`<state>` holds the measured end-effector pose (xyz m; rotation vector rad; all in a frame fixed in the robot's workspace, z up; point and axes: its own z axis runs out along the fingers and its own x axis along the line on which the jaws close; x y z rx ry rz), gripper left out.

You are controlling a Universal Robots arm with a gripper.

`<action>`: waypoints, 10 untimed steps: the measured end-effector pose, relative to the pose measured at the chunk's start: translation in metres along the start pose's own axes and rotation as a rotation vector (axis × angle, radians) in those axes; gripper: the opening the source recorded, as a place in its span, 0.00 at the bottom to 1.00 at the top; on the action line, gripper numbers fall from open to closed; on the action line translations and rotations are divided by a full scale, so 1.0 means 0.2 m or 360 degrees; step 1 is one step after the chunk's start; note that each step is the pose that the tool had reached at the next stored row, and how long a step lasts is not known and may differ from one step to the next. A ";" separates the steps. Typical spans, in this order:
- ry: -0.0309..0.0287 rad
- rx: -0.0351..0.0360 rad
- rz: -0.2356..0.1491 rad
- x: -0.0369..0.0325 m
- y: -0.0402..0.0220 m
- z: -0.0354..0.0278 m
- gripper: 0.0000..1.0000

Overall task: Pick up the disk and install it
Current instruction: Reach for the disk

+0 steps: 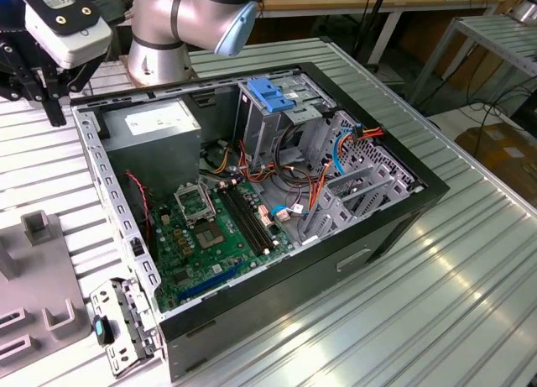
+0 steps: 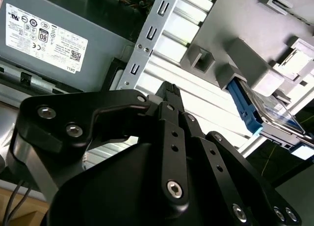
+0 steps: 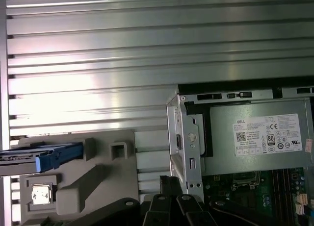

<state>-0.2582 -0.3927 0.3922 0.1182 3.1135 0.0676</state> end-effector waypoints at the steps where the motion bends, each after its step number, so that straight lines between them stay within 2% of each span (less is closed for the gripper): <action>1: -0.00001 0.0000 0.0000 0.017 0.003 0.000 0.11; 10: 0.00004 0.0000 0.0000 0.093 0.011 0.000 0.11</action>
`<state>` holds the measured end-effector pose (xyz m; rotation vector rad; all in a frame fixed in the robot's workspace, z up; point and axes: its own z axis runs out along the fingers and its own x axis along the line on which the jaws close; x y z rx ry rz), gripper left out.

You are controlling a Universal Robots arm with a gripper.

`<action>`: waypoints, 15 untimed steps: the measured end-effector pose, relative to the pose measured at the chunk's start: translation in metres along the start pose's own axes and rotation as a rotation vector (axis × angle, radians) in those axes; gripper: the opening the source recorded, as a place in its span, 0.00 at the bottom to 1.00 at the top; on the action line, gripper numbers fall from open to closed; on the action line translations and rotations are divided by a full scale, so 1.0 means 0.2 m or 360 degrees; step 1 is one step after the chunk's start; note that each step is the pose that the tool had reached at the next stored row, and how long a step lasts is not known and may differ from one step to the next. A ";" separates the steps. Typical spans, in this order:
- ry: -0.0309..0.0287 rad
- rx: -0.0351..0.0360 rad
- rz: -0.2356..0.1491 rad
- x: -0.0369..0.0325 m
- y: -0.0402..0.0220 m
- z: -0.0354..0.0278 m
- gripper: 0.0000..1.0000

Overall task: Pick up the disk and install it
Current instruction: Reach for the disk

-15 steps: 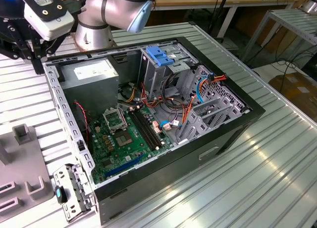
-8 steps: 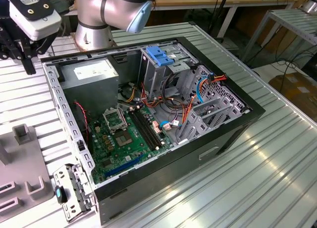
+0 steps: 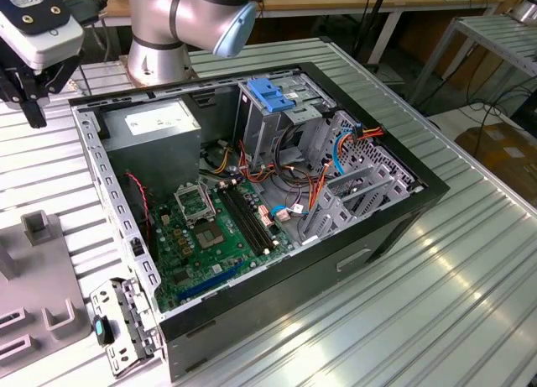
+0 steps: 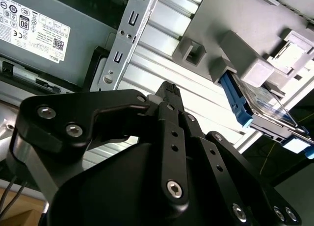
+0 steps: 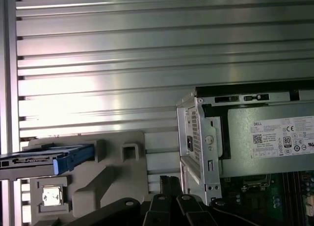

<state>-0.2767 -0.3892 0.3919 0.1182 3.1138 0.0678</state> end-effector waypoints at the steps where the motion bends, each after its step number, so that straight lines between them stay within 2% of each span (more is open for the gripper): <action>1: 0.00001 0.0000 0.0000 0.006 0.000 0.000 0.11; 7: 0.00005 -0.0002 0.0000 0.045 0.004 -0.001 0.11; 15: 0.00008 -0.0007 0.0000 0.074 0.004 -0.001 0.11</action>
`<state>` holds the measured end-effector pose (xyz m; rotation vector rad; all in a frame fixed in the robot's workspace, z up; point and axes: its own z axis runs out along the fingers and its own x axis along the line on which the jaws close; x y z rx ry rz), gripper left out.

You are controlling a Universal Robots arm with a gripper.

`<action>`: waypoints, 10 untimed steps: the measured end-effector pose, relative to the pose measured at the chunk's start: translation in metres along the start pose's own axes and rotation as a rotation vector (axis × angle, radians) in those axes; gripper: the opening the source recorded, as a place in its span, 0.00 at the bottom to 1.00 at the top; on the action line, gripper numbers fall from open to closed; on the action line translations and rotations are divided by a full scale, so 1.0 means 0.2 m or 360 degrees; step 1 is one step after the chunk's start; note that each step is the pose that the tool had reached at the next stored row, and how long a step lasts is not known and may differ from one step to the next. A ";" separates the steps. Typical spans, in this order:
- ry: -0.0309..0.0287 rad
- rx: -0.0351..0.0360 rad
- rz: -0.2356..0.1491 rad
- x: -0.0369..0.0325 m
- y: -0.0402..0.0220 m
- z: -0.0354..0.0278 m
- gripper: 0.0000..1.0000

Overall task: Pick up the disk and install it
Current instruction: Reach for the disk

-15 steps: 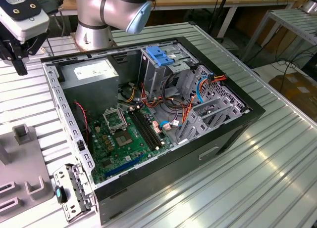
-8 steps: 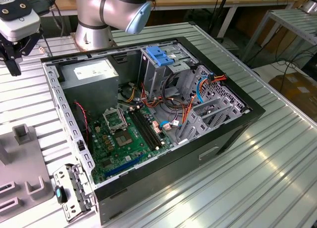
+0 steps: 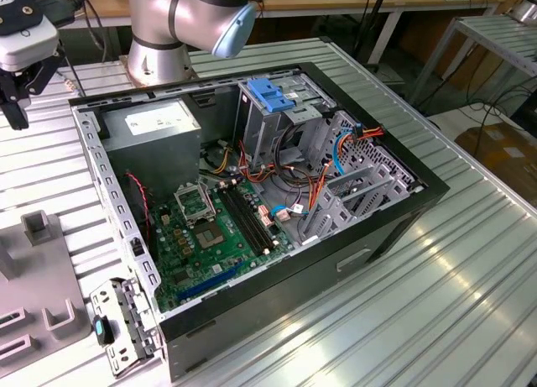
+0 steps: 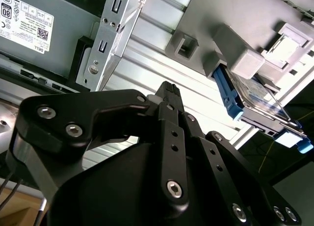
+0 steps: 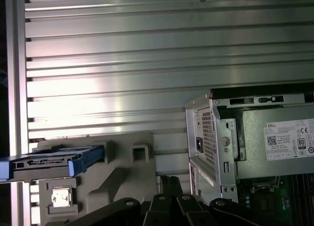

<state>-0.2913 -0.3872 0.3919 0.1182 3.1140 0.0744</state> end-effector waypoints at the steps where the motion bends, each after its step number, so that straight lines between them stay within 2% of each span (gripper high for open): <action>1: -0.00001 0.0000 0.0000 0.007 -0.001 0.000 0.11; 10: -0.00001 0.0000 0.0000 0.010 -0.001 0.000 0.11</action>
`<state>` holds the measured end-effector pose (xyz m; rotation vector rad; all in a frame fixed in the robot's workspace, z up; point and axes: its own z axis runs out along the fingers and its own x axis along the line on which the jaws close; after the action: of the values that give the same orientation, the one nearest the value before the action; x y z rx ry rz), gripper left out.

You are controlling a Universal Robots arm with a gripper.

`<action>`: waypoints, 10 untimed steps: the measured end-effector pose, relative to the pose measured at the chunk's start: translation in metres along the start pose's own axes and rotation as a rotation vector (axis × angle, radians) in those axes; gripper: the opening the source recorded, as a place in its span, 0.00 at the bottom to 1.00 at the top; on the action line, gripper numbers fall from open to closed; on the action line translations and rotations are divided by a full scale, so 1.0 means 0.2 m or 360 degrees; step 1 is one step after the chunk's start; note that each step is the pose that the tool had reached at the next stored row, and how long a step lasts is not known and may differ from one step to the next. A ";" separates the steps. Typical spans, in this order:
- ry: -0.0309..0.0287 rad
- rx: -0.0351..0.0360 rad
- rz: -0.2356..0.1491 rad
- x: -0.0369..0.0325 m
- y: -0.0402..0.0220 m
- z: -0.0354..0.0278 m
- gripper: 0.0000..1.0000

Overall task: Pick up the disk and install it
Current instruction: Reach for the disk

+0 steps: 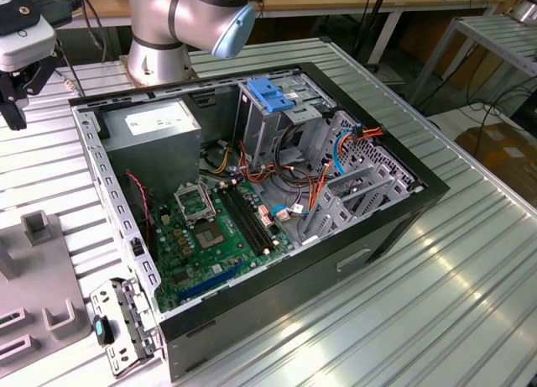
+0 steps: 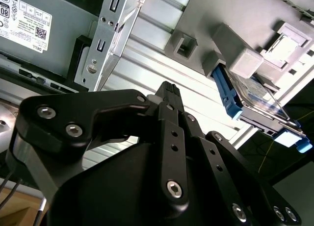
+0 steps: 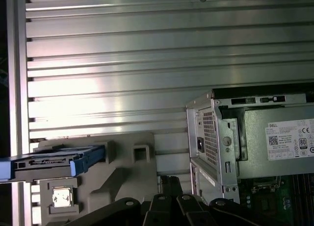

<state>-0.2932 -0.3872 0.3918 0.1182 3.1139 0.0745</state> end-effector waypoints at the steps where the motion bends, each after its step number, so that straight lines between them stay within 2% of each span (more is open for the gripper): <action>1: 0.00001 0.0000 0.0000 0.002 0.000 0.000 0.11; 3: 0.00001 0.0000 0.0000 0.011 -0.001 0.000 0.11; 10: 0.00000 0.0000 0.0000 0.077 -0.006 -0.002 0.11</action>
<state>-0.3087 -0.3872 0.3918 0.1182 3.1139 0.0745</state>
